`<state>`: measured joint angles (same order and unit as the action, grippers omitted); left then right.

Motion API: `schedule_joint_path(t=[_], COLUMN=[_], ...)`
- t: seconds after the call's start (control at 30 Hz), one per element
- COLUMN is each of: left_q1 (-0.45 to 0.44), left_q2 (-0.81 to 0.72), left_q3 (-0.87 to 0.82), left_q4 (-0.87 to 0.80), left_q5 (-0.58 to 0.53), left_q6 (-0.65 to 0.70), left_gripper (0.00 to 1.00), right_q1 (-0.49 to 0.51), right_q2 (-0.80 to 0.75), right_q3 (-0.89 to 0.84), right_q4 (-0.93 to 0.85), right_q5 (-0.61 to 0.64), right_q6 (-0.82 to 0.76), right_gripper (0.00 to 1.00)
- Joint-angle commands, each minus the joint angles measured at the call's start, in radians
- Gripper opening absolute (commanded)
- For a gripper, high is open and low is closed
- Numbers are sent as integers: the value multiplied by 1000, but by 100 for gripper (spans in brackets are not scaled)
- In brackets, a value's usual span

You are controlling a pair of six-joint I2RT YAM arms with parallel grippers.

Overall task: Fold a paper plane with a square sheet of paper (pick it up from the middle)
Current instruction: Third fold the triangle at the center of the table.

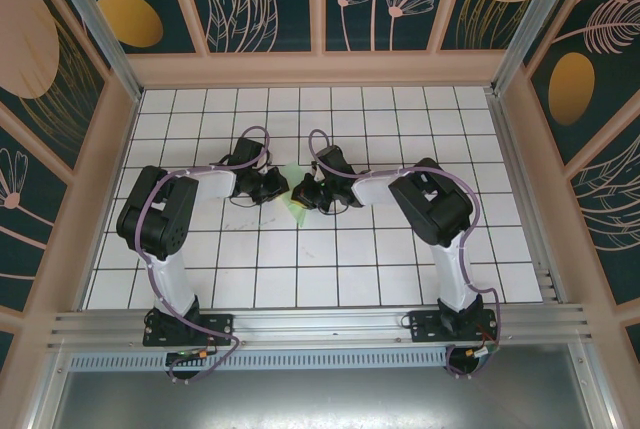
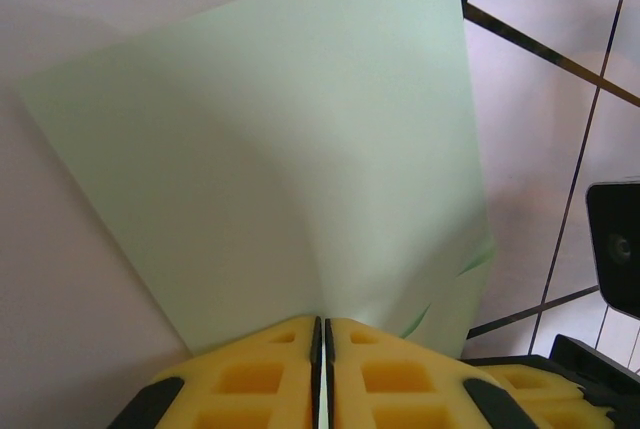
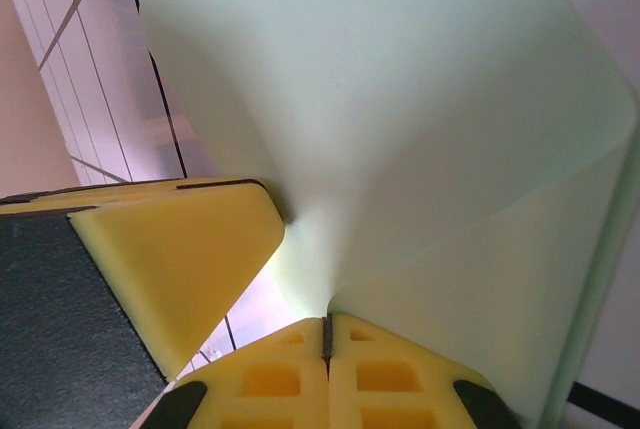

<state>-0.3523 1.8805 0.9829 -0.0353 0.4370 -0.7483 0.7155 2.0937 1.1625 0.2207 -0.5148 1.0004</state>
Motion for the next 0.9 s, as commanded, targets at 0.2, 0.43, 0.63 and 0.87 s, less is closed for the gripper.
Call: schedule_joint_path(t=[0.2,0.43,0.63,0.87], left_q1=[16,44,51,51], left_q2=[-77,-124,-137,-146], left_q3=[37,9,1,-4], left_q4=[-46,-50,-51,-39], left_q5=[-77,-125,-128,-90], left_q6=[-8,-34,-43,-42], left_gripper=[20,28,33,32], right_q1=[5,7,7,7], right_q2=[30,27,24,20], right_q3=[14,15,14,9], right_q4=[-53,-69,-80,-84], right_q5=[32,41,47,51], right_q6=[-31,-32,-34,-35], right_gripper=[1,22,34,37])
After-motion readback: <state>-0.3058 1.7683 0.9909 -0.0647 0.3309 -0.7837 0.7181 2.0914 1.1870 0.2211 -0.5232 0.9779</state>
